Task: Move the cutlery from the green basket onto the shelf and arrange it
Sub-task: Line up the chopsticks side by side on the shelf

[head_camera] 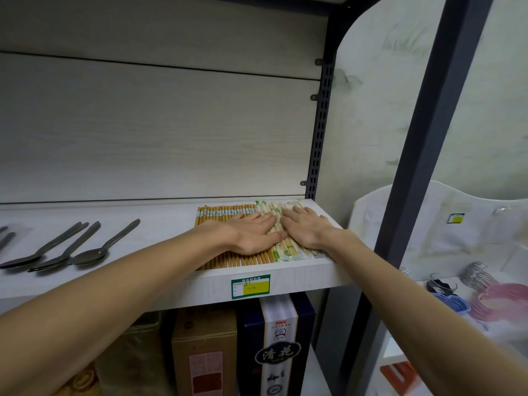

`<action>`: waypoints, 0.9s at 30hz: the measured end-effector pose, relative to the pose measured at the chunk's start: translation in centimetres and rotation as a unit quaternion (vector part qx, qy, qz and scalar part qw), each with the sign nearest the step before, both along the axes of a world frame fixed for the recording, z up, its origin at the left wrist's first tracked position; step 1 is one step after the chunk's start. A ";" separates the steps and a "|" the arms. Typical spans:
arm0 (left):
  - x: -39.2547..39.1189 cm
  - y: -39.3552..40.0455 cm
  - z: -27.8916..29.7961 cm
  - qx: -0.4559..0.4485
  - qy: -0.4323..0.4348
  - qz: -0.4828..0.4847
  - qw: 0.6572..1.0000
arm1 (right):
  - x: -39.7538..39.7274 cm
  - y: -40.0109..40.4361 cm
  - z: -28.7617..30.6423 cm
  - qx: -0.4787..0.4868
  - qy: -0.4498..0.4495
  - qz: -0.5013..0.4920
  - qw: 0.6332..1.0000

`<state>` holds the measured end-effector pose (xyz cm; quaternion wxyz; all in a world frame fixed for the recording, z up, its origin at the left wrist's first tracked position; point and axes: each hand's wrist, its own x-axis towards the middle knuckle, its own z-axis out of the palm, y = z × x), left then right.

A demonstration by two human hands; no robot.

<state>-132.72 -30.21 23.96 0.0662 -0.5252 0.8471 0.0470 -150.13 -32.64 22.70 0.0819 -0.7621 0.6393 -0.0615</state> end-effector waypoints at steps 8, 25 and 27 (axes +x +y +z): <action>0.0 0.1 -0.4 -0.008 0.013 -0.002 1.000 | -0.3 -0.2 0.2 0.003 -0.013 0.006 1.000; 0.0 0.3 0.0 -0.030 0.094 -0.007 0.995 | -1.6 -1.3 0.1 -0.015 -0.077 0.021 0.997; -0.3 0.4 0.2 -0.032 0.079 -0.011 0.996 | -1.8 -1.2 0.0 -0.008 -0.052 0.015 0.998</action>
